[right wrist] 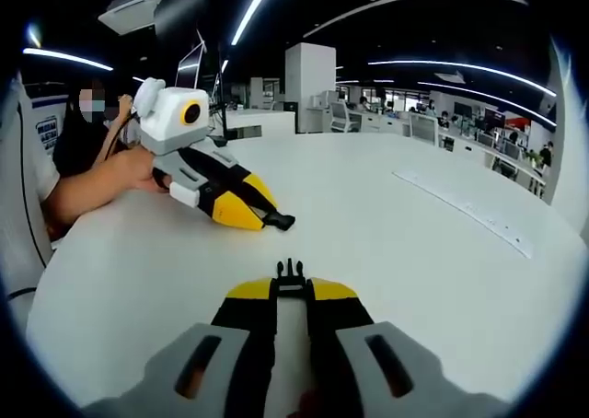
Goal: Snap the two parts of the plastic buckle together until the buckle closes and remains connected.
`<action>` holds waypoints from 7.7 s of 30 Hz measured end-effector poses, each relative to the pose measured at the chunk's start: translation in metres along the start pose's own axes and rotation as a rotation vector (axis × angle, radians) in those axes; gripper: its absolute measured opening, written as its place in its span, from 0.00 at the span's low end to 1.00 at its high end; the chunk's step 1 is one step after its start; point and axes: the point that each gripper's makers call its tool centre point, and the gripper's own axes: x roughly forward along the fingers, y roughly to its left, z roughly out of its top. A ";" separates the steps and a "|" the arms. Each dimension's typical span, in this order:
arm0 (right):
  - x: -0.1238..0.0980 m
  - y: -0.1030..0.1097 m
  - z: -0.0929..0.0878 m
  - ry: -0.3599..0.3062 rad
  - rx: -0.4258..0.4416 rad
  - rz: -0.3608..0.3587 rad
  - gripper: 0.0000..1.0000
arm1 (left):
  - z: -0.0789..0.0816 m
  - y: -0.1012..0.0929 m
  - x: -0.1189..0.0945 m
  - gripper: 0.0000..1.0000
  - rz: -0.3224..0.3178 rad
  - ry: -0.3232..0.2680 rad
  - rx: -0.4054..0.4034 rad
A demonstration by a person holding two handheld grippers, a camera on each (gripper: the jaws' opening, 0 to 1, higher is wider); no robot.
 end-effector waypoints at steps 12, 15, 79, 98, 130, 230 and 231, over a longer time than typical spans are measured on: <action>0.000 -0.002 -0.001 0.007 0.009 0.003 0.13 | 0.000 0.001 0.001 0.15 -0.010 0.000 0.008; 0.000 -0.002 -0.001 0.007 0.010 0.003 0.13 | 0.000 0.000 0.001 0.14 -0.010 0.001 0.007; -0.002 0.001 -0.001 0.008 0.023 -0.016 0.13 | 0.001 0.001 0.001 0.12 0.038 0.005 0.001; -0.013 0.005 -0.003 0.008 0.033 -0.021 0.13 | 0.006 -0.014 -0.002 0.12 -0.007 -0.006 -0.009; -0.059 0.045 -0.015 0.033 0.006 -0.064 0.13 | -0.014 -0.070 -0.023 0.12 -0.137 0.077 0.100; -0.100 0.174 -0.041 0.013 -0.118 0.273 0.12 | -0.052 -0.190 -0.093 0.12 -0.623 0.057 0.289; -0.100 0.174 -0.041 0.013 -0.117 0.273 0.12 | -0.052 -0.191 -0.093 0.12 -0.624 0.057 0.289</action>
